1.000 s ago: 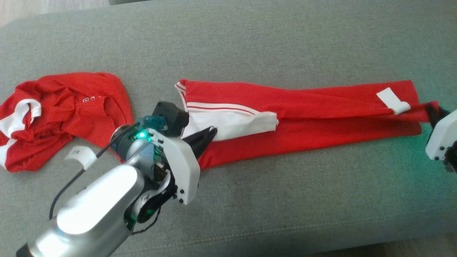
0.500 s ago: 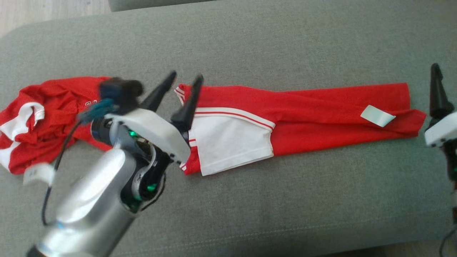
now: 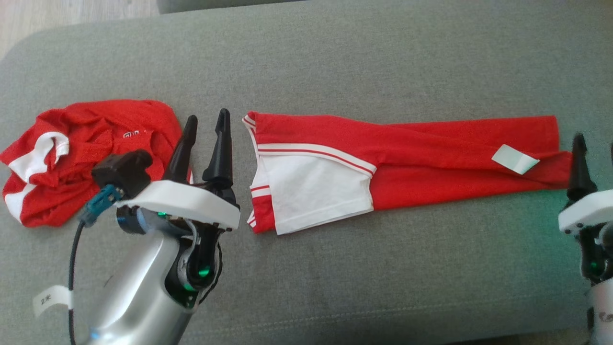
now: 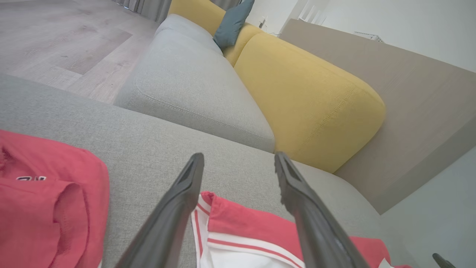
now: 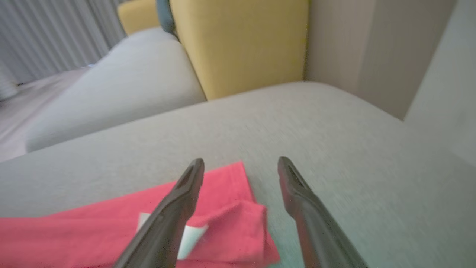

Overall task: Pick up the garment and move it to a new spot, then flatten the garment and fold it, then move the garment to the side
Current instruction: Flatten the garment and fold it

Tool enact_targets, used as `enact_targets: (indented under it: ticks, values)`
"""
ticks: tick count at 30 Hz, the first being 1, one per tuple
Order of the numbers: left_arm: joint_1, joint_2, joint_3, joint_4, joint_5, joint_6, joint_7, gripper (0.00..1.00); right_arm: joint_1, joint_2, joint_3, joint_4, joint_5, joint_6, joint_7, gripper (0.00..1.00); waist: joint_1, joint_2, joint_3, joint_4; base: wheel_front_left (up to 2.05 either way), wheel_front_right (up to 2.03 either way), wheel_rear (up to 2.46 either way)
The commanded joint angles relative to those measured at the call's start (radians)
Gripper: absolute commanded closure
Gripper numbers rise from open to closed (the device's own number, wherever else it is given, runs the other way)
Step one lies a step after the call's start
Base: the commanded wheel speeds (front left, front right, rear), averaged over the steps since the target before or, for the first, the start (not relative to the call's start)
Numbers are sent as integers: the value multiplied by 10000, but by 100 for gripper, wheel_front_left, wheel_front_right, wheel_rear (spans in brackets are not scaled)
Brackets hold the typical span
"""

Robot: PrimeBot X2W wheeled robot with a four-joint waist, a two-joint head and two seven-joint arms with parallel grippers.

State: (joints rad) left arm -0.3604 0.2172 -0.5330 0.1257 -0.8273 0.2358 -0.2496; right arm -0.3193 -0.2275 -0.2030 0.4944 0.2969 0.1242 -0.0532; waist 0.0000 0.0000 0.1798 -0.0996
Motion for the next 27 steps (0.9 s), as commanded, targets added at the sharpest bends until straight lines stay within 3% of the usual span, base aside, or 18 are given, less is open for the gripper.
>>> enact_targets:
  ticks: [1, 12, 20, 27]
  values:
    - [-327, 117, 427, -291, 103, -95, -115, 0, -409, -50, -42, -95, -132, 65, 205, 0, 0, 0, 67, 28, 0, 0, 0]
    - [-496, 50, 379, -261, 405, -249, -111, 0, -1628, 267, -1133, 1563, -800, 65, 1581, 0, 0, 0, 782, 193, 0, 0, 0]
    - [-826, 139, 482, -418, 450, -212, -72, 0, -2328, 244, -1413, 2094, -1341, 65, 2231, 0, 0, 0, 1394, 223, 0, 0, 0]
    - [-1146, 260, 616, -617, 502, -134, -22, 0, -2635, 245, -1377, 2174, -1150, 65, 2811, 0, 0, 0, 1824, 232, 0, 0, 0]
